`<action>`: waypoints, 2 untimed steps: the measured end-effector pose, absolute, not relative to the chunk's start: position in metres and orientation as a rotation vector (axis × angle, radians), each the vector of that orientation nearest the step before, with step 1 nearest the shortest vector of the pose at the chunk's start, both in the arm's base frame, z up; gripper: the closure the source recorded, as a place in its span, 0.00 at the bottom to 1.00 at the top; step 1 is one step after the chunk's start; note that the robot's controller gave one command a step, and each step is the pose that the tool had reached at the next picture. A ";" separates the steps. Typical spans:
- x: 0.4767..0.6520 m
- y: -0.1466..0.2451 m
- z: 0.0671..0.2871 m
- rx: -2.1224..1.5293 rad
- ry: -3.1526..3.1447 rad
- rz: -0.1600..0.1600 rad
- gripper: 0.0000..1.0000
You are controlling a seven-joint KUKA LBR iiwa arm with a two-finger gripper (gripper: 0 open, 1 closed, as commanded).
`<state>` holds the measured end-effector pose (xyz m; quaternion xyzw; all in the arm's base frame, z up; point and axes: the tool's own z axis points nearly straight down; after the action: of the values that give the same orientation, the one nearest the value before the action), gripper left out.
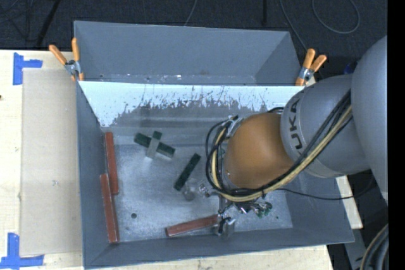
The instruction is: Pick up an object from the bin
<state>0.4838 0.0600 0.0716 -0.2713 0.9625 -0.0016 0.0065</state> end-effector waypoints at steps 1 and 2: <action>0.480 0.061 0.069 -0.853 3.024 0.001 1.00; 0.527 0.047 0.201 -0.834 3.018 -0.003 1.00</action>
Offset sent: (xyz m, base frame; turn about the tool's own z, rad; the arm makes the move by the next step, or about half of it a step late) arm 0.0000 0.0000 0.0000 0.0000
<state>0.5270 0.0471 0.2011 -0.2662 0.9639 -0.0009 0.0051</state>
